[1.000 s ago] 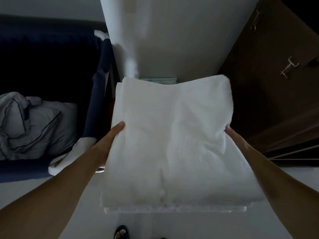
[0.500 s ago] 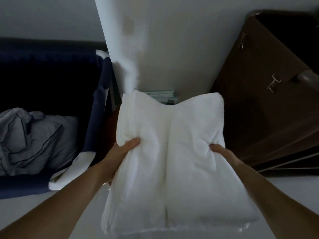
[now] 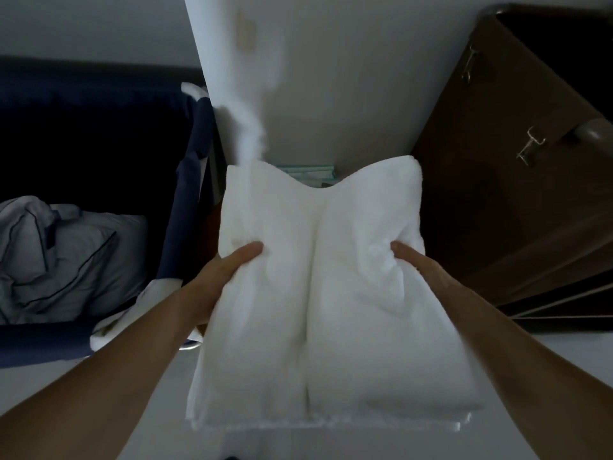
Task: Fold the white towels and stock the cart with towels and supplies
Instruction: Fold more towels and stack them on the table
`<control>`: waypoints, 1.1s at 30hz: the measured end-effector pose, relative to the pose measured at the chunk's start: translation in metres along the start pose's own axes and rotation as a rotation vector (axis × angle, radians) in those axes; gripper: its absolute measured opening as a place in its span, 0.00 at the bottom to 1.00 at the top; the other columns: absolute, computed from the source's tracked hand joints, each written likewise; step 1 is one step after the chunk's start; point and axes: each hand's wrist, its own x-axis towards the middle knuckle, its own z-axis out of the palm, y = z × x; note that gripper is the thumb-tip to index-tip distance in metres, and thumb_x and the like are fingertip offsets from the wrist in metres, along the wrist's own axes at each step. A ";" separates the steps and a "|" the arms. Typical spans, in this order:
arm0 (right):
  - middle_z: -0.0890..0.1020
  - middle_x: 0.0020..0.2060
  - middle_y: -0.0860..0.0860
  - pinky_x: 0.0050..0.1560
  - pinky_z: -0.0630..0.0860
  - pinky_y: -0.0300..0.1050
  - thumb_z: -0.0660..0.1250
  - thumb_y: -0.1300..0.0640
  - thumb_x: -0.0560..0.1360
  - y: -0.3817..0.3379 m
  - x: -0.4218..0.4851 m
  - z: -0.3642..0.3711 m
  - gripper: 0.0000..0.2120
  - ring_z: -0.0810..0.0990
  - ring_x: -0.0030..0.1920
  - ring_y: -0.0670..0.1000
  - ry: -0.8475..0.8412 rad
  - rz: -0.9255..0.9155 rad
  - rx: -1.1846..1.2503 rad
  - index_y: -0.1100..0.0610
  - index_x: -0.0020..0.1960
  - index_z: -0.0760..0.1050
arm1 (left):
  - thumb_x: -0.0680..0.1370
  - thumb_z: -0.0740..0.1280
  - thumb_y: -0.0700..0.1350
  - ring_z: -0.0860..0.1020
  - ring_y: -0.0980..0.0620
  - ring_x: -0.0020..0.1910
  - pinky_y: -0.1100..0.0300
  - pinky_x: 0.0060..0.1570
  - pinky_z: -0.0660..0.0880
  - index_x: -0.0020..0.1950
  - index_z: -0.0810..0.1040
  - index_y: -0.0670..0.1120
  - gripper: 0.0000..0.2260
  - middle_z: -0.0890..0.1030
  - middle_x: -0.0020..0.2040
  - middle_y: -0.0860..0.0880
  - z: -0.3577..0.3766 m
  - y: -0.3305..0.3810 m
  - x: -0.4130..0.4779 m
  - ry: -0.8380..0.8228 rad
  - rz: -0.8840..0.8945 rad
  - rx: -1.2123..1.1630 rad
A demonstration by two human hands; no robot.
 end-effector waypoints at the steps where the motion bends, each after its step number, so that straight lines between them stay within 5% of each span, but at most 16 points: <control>1: 0.79 0.61 0.50 0.64 0.71 0.51 0.70 0.35 0.72 -0.001 -0.003 0.003 0.33 0.75 0.68 0.56 0.002 -0.024 0.033 0.52 0.70 0.73 | 0.72 0.75 0.55 0.85 0.46 0.50 0.52 0.47 0.80 0.64 0.77 0.50 0.23 0.85 0.53 0.46 0.010 0.003 -0.010 0.016 0.046 0.027; 4: 0.79 0.59 0.50 0.57 0.74 0.50 0.75 0.43 0.70 -0.007 -0.025 0.015 0.33 0.79 0.60 0.56 0.050 -0.089 0.119 0.50 0.72 0.70 | 0.69 0.78 0.56 0.84 0.48 0.53 0.51 0.51 0.80 0.67 0.74 0.53 0.29 0.84 0.55 0.50 0.031 0.003 -0.029 0.048 0.151 0.096; 8: 0.76 0.60 0.50 0.62 0.73 0.54 0.76 0.45 0.69 -0.010 -0.060 0.012 0.38 0.77 0.58 0.56 0.082 -0.113 0.166 0.46 0.75 0.65 | 0.59 0.81 0.63 0.81 0.49 0.57 0.46 0.59 0.78 0.71 0.70 0.56 0.44 0.82 0.60 0.53 0.050 0.006 -0.067 0.147 0.260 0.137; 13: 0.77 0.58 0.48 0.59 0.73 0.53 0.77 0.43 0.66 -0.001 -0.123 0.004 0.38 0.78 0.53 0.51 0.096 -0.207 0.175 0.43 0.72 0.67 | 0.57 0.81 0.64 0.81 0.51 0.56 0.48 0.59 0.78 0.70 0.70 0.57 0.44 0.81 0.59 0.54 0.068 0.005 -0.119 0.192 0.328 0.190; 20: 0.79 0.61 0.48 0.66 0.73 0.56 0.78 0.42 0.63 0.038 -0.218 -0.024 0.40 0.79 0.59 0.54 0.199 -0.231 0.298 0.43 0.72 0.68 | 0.57 0.80 0.64 0.78 0.48 0.60 0.44 0.63 0.74 0.74 0.66 0.56 0.48 0.78 0.63 0.52 0.119 0.003 -0.184 0.114 0.405 0.313; 25: 0.81 0.59 0.46 0.60 0.76 0.51 0.78 0.41 0.62 0.079 -0.281 -0.062 0.40 0.81 0.56 0.52 0.334 -0.255 0.378 0.43 0.71 0.70 | 0.58 0.80 0.64 0.79 0.49 0.58 0.46 0.61 0.76 0.72 0.69 0.57 0.45 0.79 0.62 0.54 0.170 -0.015 -0.215 0.016 0.455 0.383; 30: 0.81 0.52 0.44 0.43 0.75 0.40 0.74 0.49 0.72 0.130 -0.337 -0.117 0.25 0.80 0.48 0.46 0.476 -0.260 0.485 0.43 0.67 0.71 | 0.58 0.81 0.64 0.81 0.50 0.55 0.46 0.58 0.78 0.70 0.70 0.59 0.43 0.81 0.59 0.56 0.246 -0.048 -0.237 -0.100 0.452 0.437; 33: 0.82 0.57 0.49 0.52 0.76 0.46 0.75 0.49 0.71 0.172 -0.356 -0.164 0.29 0.81 0.51 0.50 0.550 -0.244 0.556 0.47 0.70 0.72 | 0.57 0.80 0.66 0.81 0.50 0.56 0.45 0.57 0.79 0.69 0.70 0.61 0.44 0.81 0.59 0.57 0.305 -0.073 -0.244 -0.168 0.455 0.471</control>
